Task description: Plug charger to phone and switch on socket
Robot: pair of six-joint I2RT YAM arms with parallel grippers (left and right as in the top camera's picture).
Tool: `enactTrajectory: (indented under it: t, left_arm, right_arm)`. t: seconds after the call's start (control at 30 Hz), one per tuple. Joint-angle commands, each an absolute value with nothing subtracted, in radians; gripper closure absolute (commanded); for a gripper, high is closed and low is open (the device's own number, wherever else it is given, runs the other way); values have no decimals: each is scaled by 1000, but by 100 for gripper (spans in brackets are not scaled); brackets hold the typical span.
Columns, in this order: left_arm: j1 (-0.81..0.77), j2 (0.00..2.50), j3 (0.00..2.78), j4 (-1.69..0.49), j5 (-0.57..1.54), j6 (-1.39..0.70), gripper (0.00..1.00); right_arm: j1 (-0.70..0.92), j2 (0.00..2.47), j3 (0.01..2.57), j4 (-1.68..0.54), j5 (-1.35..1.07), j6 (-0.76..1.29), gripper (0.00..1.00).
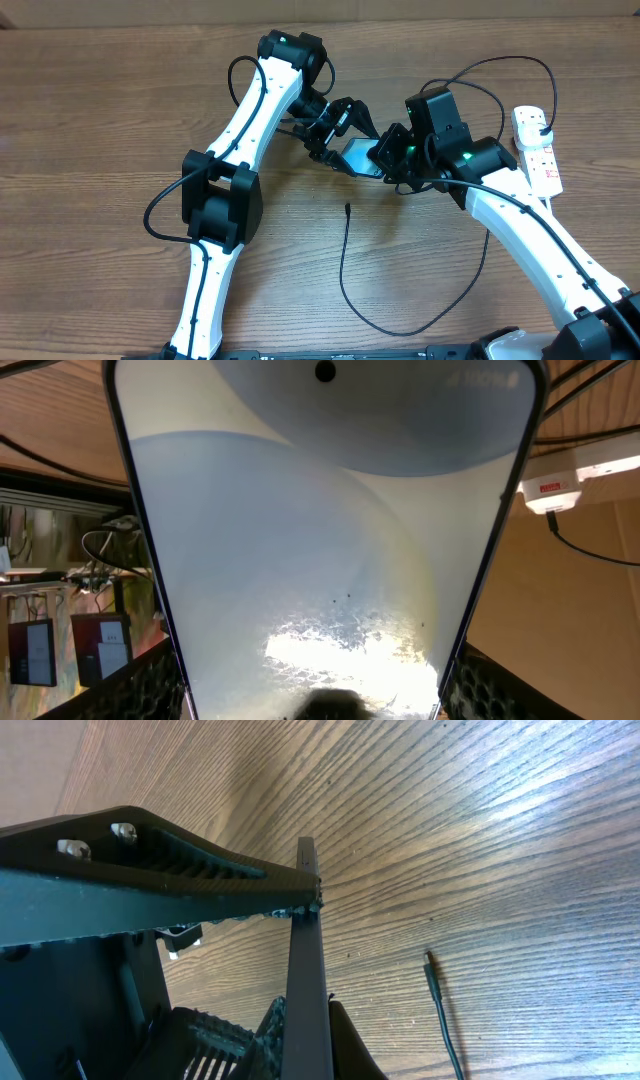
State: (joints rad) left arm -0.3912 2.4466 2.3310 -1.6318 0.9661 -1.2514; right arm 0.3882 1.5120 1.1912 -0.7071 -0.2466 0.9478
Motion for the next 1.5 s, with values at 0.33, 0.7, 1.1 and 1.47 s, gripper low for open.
enactTrajectory:
  t: [0.33,0.7,1.1,1.47]
  left_arm:
    - [-318,2447,2361,-1691,937,-1042,0]
    - [-188,2287,2361,-1690,765,-963,0]
    - [-117,2070,2361,-1626,667,-1053,0]
    - [-152,2028,2361,-1518,643,-1158,0]
  right_arm:
    - [391,1515,1197,-680,-247,966,96]
    - [334,1515,1197,-613,-308,1166,96]
    - [315,1515,1197,-323,-591,1646,96]
    - [315,1515,1197,-95,-794,2046,96]
